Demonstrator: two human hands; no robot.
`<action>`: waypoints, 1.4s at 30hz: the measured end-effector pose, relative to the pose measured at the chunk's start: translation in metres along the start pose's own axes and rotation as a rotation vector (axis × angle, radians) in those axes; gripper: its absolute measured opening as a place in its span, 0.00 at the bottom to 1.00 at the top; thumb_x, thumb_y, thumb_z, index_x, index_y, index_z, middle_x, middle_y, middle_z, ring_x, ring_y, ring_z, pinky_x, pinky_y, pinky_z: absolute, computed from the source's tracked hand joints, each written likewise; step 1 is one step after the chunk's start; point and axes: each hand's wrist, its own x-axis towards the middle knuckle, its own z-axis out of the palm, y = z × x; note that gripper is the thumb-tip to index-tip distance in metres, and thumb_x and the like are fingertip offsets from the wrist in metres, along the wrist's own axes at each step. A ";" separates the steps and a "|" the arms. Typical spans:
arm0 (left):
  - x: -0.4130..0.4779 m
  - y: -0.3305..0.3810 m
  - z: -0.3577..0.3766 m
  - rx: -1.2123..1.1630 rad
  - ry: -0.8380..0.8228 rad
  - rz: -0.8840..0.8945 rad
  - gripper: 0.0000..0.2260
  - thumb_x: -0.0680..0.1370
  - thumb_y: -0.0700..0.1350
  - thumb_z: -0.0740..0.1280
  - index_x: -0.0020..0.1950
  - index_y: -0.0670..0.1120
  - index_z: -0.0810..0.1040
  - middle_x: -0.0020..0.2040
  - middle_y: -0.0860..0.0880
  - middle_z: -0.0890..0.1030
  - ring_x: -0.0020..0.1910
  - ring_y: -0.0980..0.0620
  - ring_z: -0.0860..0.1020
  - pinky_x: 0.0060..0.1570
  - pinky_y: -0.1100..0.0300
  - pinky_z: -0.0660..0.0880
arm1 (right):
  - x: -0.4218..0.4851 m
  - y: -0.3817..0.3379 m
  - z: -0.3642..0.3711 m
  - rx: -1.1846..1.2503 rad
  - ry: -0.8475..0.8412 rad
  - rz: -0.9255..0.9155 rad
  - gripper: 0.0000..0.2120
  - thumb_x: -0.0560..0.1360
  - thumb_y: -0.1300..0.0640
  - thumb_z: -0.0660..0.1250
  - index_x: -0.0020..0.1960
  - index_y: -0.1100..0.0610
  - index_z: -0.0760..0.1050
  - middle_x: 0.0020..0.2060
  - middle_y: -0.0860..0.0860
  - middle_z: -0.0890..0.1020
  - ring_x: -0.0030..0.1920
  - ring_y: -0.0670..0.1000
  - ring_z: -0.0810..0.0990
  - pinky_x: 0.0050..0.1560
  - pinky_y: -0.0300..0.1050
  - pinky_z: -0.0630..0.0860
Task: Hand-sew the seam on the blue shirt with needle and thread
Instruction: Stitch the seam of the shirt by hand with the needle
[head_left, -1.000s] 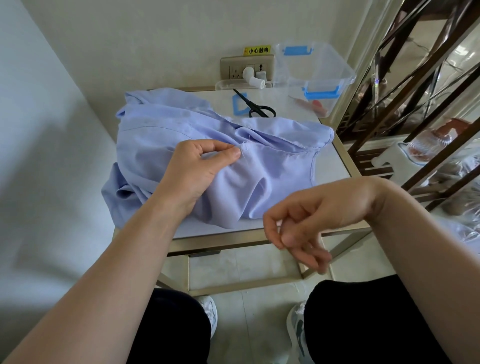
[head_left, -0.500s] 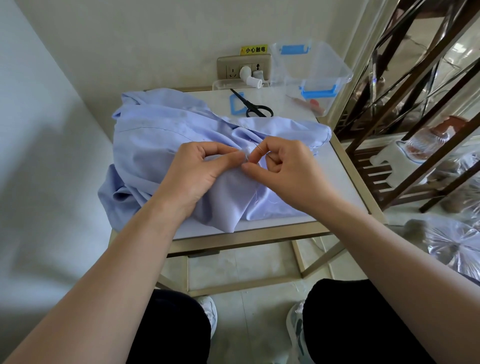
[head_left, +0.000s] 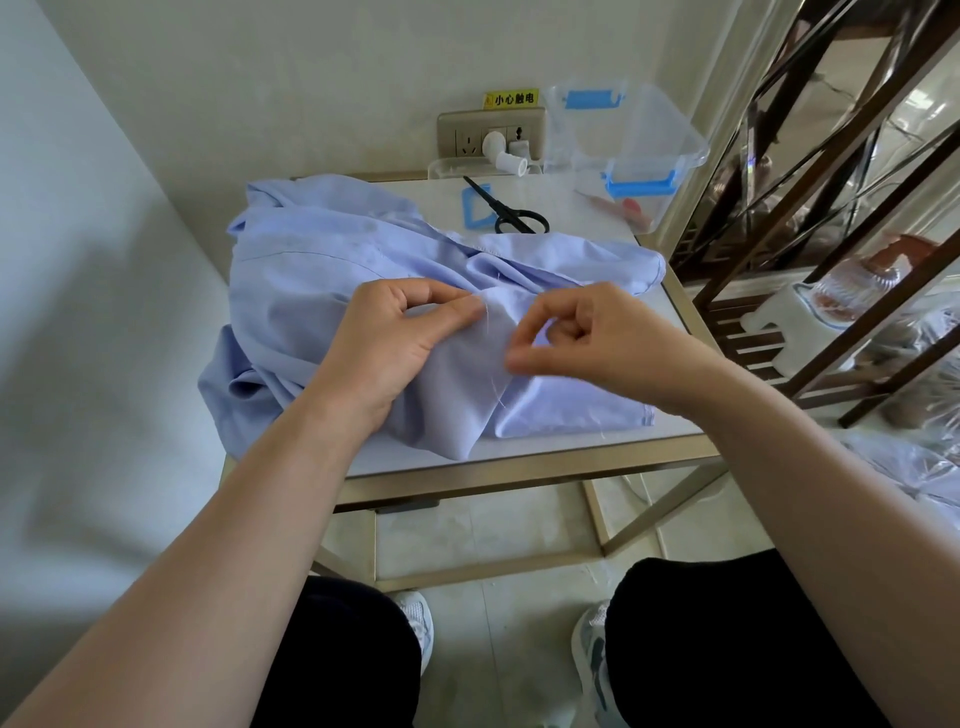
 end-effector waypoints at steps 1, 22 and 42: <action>0.000 0.000 0.000 -0.005 -0.008 -0.002 0.04 0.74 0.45 0.73 0.39 0.49 0.85 0.39 0.51 0.85 0.40 0.55 0.80 0.49 0.56 0.76 | 0.002 0.001 0.002 0.055 0.099 -0.001 0.11 0.72 0.51 0.75 0.41 0.58 0.78 0.24 0.48 0.61 0.27 0.46 0.57 0.28 0.36 0.56; -0.003 0.003 -0.003 0.030 -0.137 0.028 0.03 0.75 0.45 0.73 0.44 0.47 0.86 0.44 0.48 0.86 0.44 0.53 0.82 0.53 0.54 0.77 | 0.010 0.003 0.005 0.195 0.170 -0.060 0.09 0.79 0.58 0.66 0.58 0.52 0.78 0.26 0.53 0.61 0.27 0.47 0.58 0.28 0.34 0.59; -0.006 -0.005 -0.024 0.333 -0.149 0.313 0.08 0.72 0.49 0.76 0.38 0.48 0.80 0.29 0.56 0.76 0.31 0.58 0.70 0.33 0.67 0.66 | 0.016 0.016 0.010 0.109 0.164 -0.024 0.11 0.76 0.58 0.71 0.42 0.65 0.73 0.26 0.53 0.62 0.26 0.44 0.58 0.29 0.33 0.59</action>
